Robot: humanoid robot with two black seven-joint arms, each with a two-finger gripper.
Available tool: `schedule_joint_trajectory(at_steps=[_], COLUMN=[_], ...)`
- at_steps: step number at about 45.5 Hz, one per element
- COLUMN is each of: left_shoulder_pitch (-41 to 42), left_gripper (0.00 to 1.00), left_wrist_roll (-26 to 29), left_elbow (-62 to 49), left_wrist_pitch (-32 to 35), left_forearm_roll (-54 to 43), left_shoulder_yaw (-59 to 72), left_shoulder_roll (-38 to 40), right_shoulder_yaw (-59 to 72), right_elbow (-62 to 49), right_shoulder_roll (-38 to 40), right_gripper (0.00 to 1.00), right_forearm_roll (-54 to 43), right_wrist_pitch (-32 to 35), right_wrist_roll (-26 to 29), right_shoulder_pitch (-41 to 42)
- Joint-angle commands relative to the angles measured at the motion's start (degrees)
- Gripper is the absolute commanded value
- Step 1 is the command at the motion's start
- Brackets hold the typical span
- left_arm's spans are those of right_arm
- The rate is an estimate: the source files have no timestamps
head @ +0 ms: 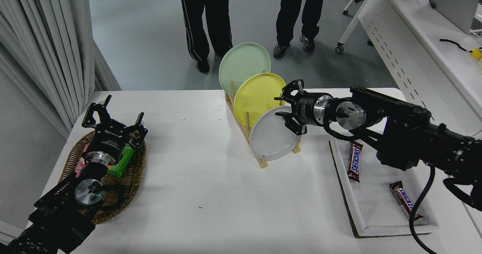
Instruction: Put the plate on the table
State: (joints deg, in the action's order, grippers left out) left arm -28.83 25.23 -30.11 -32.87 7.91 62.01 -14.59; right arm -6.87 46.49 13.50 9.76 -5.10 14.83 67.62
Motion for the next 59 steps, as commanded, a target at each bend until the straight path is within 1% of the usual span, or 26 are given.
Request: schedule_joint_trajectory(at_steps=[1, 8, 17, 18, 22, 29, 37, 51, 53, 56, 59], left_shoulder_pitch=[0.0, 0.0, 0.0, 0.0, 0.0, 0.0, 0.0, 0.0, 0.0, 0.0, 0.0], left_gripper=[1.0, 1.0, 1.0, 1.0, 1.0, 1.0, 1.0, 1.0, 1.0, 1.0, 1.0], left_wrist_roll=[0.0, 0.0, 0.0, 0.0, 0.0, 0.0, 0.0, 0.0, 0.0, 0.0, 0.0], left_elbow=[0.0, 0.0, 0.0, 0.0, 0.0, 0.0, 0.0, 0.0, 0.0, 0.0, 0.0], left_wrist_pitch=[0.0, 0.0, 0.0, 0.0, 0.0, 0.0, 0.0, 0.0, 0.0, 0.0, 0.0], left_forearm_roll=[0.0, 0.0, 0.0, 0.0, 0.0, 0.0, 0.0, 0.0, 0.0, 0.0, 0.0], left_shoulder_yaw=[0.0, 0.0, 0.0, 0.0, 0.0, 0.0, 0.0, 0.0, 0.0, 0.0, 0.0], left_shoulder_roll=[0.0, 0.0, 0.0, 0.0, 0.0, 0.0, 0.0, 0.0, 0.0, 0.0, 0.0], right_shoulder_yaw=[-0.4, -0.4, -0.4, -0.4, -0.4, -0.4, -0.3, -0.3, -0.3, -0.3, -0.3], right_elbow=[-0.6, -0.6, -0.6, -0.6, -0.6, -0.6, -0.6, -0.6, -0.6, -0.6, -0.5], right_shoulder_roll=[-0.2, -0.2, -0.2, -0.1, -0.1, -0.1, -0.1, -0.1, -0.1, 0.0, 0.1], right_gripper=[0.33, 0.28, 0.26, 0.24, 0.2, 0.16, 0.14, 0.06, 0.05, 0.01, 0.0], right_forearm_roll=[0.0, 0.0, 0.0, 0.0, 0.0, 0.0, 0.0, 0.0, 0.0, 0.0, -0.1], right_wrist_pitch=[0.0, 0.0, 0.0, 0.0, 0.0, 0.0, 0.0, 0.0, 0.0, 0.0, 0.0], right_wrist_roll=[0.0, 0.0, 0.0, 0.0, 0.0, 0.1, 0.1, 0.1, 0.4, 0.9, 1.5], right_shoulder_pitch=[0.1, 0.1, 0.1, 0.1, 0.1, 0.1, 0.1, 0.1, 0.1, 0.1, 0.0])
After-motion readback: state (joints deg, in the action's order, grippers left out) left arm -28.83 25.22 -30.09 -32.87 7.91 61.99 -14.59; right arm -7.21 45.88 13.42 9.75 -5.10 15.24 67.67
